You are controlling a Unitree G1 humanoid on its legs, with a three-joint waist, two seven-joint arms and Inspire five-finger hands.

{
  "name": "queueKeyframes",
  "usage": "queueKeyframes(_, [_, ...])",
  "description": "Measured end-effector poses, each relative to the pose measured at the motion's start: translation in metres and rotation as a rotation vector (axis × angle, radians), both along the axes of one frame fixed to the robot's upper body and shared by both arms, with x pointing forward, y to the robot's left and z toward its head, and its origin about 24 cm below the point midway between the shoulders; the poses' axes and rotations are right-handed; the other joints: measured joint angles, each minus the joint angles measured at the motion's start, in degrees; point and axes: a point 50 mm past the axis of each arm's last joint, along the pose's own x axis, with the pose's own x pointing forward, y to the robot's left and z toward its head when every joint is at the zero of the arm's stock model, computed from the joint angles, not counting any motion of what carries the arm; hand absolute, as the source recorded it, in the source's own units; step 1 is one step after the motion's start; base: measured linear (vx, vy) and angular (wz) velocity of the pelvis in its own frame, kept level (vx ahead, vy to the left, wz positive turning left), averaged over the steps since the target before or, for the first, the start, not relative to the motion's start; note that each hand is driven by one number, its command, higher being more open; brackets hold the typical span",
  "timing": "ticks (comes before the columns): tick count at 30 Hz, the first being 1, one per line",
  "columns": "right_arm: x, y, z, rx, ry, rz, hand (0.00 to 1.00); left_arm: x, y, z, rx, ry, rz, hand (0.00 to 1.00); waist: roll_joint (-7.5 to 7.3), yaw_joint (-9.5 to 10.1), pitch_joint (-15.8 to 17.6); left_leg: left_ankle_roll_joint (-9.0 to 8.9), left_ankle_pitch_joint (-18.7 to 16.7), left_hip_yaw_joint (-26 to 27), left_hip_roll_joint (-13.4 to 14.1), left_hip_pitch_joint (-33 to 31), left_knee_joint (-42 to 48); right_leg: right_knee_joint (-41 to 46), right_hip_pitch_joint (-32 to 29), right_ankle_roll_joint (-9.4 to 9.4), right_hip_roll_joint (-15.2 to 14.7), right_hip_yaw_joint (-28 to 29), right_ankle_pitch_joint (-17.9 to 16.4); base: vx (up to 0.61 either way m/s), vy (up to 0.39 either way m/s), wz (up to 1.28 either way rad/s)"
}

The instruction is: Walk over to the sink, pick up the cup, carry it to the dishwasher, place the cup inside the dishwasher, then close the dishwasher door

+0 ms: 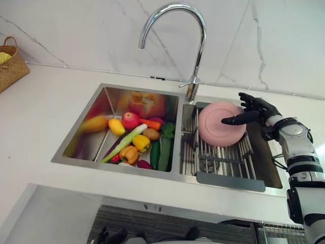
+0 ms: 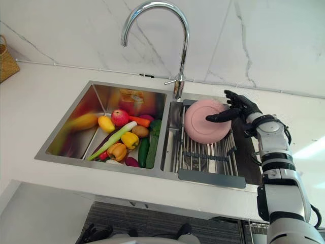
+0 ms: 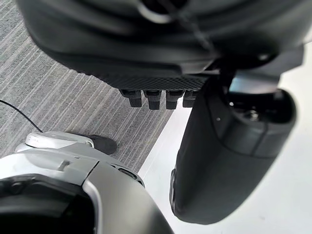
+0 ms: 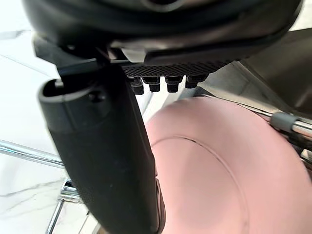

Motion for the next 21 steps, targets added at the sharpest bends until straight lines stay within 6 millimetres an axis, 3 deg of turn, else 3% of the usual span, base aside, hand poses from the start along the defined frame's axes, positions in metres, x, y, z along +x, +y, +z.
queueKeyframes(16, [-0.002,-0.013,-0.003,0.048,0.073,-0.023,1.0,0.0,0.0,0.0,-0.004,0.002,-0.004,1.0,-0.19,0.07,0.1,0.33,0.2,-0.8,-0.2,0.1,-0.1,0.0,0.6,0.02,-0.2,-0.9,0.0,0.01,0.006,0.02])
queueKeyframes(17, [-0.002,-0.014,-0.002,0.053,0.079,-0.018,0.0,0.0,0.001,0.0,-0.003,0.002,-0.005,1.0,-0.19,0.09,0.1,0.33,0.2,-0.8,-0.2,0.1,-0.1,0.0,0.6,0.02,-0.2,-0.9,0.0,0.0,0.0,0.0])
queueKeyframes(21, [-0.004,-0.018,0.0,0.051,0.088,-0.012,0.0,0.0,0.001,0.0,-0.003,0.002,-0.006,1.0,-0.26,0.12,0.2,0.34,0.2,-1.0,-0.2,0.1,-0.1,0.0,0.7,0.03,-0.2,-1.1,0.0,0.01,0.004,0.01])
